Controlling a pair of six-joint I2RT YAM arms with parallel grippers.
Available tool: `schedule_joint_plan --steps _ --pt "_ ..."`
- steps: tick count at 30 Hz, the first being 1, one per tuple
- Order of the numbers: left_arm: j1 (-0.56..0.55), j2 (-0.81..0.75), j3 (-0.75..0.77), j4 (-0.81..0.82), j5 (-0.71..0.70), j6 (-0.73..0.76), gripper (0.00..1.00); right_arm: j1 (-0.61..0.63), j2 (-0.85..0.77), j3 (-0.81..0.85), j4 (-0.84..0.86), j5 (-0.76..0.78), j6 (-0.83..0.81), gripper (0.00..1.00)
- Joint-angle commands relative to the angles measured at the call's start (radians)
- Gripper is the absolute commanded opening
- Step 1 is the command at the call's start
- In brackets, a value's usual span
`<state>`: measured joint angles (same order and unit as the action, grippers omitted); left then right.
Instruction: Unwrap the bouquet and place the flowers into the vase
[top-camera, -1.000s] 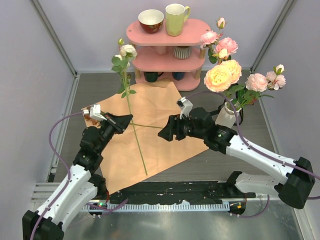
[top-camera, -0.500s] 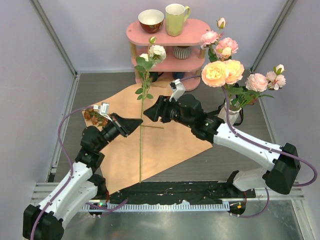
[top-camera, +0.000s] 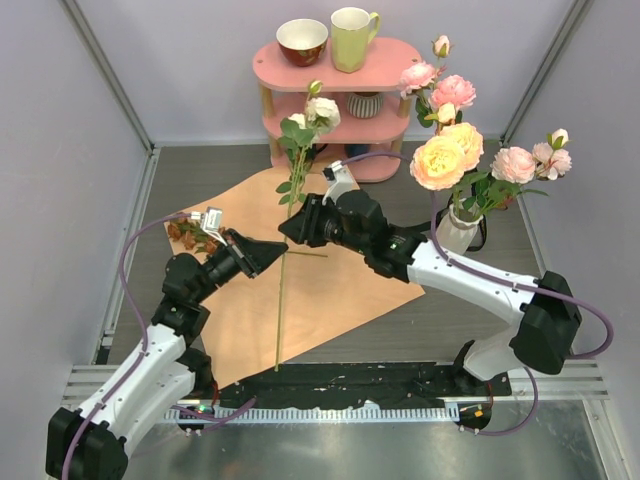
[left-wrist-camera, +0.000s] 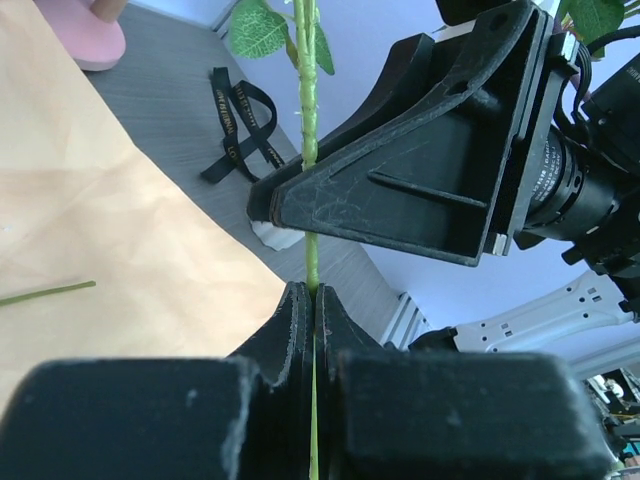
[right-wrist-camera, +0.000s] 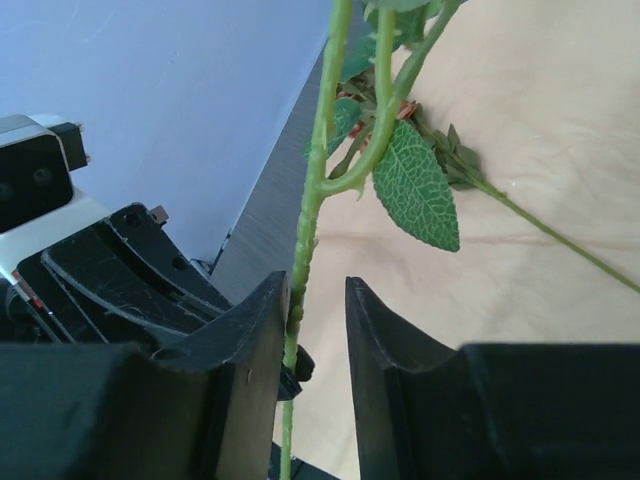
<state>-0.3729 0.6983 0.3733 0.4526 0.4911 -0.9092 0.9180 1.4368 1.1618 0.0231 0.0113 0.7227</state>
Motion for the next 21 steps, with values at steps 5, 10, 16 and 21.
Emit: schedule_joint_plan --steps 5,10,16,21 --pt "0.000 0.020 0.029 0.014 0.003 0.019 0.06 0.031 0.016 0.120 0.012 -0.068 -0.077 0.13" --pt "0.000 0.032 0.064 -0.054 0.035 0.061 0.53 0.079 0.007 0.217 -0.147 -0.053 -0.273 0.01" --pt "0.000 0.000 0.062 -0.091 -0.009 0.089 0.76 0.114 -0.070 0.249 -0.261 -0.016 -0.414 0.01" --pt "0.000 -0.025 0.068 -0.127 -0.060 0.104 0.80 0.120 -0.186 0.271 -0.350 0.088 -0.529 0.01"
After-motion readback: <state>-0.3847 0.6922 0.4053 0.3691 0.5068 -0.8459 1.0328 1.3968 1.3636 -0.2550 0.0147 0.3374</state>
